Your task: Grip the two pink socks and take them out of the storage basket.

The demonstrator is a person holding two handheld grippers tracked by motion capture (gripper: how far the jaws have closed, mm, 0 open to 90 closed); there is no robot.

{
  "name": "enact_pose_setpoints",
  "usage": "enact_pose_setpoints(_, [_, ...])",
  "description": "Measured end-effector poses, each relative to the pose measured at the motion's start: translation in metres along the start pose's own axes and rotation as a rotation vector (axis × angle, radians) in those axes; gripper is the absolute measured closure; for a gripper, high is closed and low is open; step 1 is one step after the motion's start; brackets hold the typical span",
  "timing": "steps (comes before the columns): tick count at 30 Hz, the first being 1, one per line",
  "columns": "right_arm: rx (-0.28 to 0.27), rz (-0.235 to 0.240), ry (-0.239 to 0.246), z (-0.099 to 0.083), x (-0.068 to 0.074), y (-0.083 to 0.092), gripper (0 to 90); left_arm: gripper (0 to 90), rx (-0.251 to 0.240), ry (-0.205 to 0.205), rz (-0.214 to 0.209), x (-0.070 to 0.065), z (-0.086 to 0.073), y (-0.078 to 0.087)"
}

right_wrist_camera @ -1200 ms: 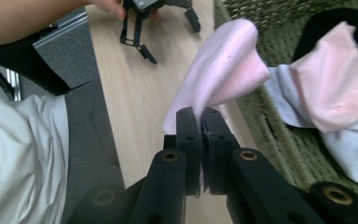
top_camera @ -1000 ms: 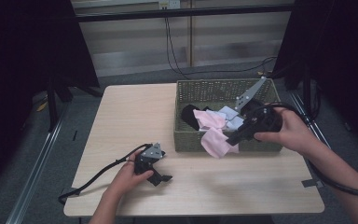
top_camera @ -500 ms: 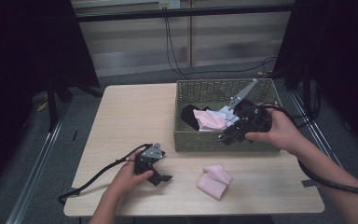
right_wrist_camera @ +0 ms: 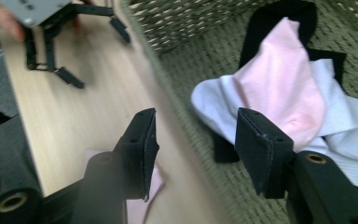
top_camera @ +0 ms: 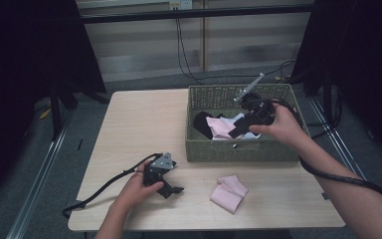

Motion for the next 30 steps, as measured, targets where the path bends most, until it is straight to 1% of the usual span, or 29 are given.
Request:
enact_pose_setpoints(3, [0.014, -0.018, -0.018, 0.005, -0.009, -0.007, 47.0, 0.0, -0.001, 0.001, 0.001, 0.000, 0.000, 0.000])
enact_pose_setpoints(4, [0.014, -0.018, -0.018, 0.005, -0.009, -0.007, 47.0, 0.0, -0.001, 0.001, 0.001, 0.000, 0.000, 0.000])
enact_pose_setpoints(5, [0.019, -0.018, -0.027, 0.008, -0.014, -0.012, 47.0, 0.0, 0.000, 0.000, 0.000, 0.000, 0.000, 0.000])
enact_pose_setpoints(6, [0.019, -0.018, -0.027, 0.008, -0.014, -0.012, 47.0, 0.0, 0.000, 0.000, 0.000, 0.000, 0.000, 0.000])
enact_pose_setpoints(7, [0.021, -0.032, -0.034, 0.011, -0.020, -0.017, 46.0, 0.0, 0.001, 0.000, 0.000, 0.000, 0.000, 0.000])
enact_pose_setpoints(11, [0.032, -0.032, -0.057, 0.015, -0.029, -0.028, 45.0, 0.0, -0.006, 0.001, -0.001, 0.000, 0.000, 0.000])
enact_pose_setpoints(12, [0.033, -0.034, -0.055, 0.016, -0.032, -0.031, 45.0, 0.0, -0.005, 0.001, -0.001, 0.000, 0.000, 0.000])
enact_pose_setpoints(16, [0.044, -0.041, -0.073, 0.019, -0.041, -0.042, 45.1, 0.0, -0.006, 0.001, -0.002, 0.000, 0.000, 0.000])
enact_pose_setpoints(18, [0.045, -0.046, -0.078, 0.019, -0.044, -0.045, 45.1, 0.0, -0.006, 0.000, -0.002, 0.000, 0.000, 0.000])
enact_pose_setpoints(20, [0.046, -0.047, -0.091, 0.021, -0.050, -0.051, 45.4, 0.0, -0.007, 0.002, -0.002, 0.000, 0.000, 0.000])
enact_pose_setpoints(21, [0.041, -0.042, -0.097, 0.022, -0.051, -0.054, 45.5, 0.0, -0.007, 0.002, -0.002, 0.000, 0.000, 0.000])
enact_pose_setpoints(23, [0.039, -0.036, -0.103, 0.023, -0.053, -0.056, 45.6, 0.0, -0.007, 0.002, -0.002, 0.000, 0.000, 0.000])
enact_pose_setpoints(24, [0.045, -0.043, -0.092, 0.023, -0.056, -0.058, 45.6, 0.0, -0.007, 0.002, -0.002, 0.000, 0.000, 0.000])
enact_pose_setpoints(26, [0.044, -0.045, -0.111, 0.023, -0.060, -0.064, 45.8, 0.0, -0.007, 0.002, -0.002, 0.000, 0.000, 0.000])
enact_pose_setpoints(27, [0.047, -0.047, -0.113, 0.023, -0.064, -0.069, 45.8, 0.0, -0.006, 0.002, -0.002, 0.000, 0.000, 0.000])
enact_pose_setpoints(28, [0.047, -0.047, -0.113, 0.023, -0.064, -0.069, 45.8, 0.0, -0.006, 0.002, -0.002, 0.000, 0.000, 0.000])
enact_pose_setpoints(29, [0.050, -0.047, -0.116, 0.023, -0.068, -0.075, 45.9, 0.0, -0.004, 0.002, -0.001, 0.000, 0.000, 0.000])
enact_pose_setpoints(30, [0.050, -0.047, -0.116, 0.023, -0.068, -0.075, 45.9, 0.0, -0.005, 0.002, -0.001, 0.000, 0.000, 0.000])
Point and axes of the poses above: each handheld gripper's, and its own axes: y roughly backward along the jaws, z roughly out of its top, x roughly to its left, the point moved 7 cm from there along -y, roughly forward along the jaws, and after that the axes turned 9 degrees about x, right-handed, at the moved point
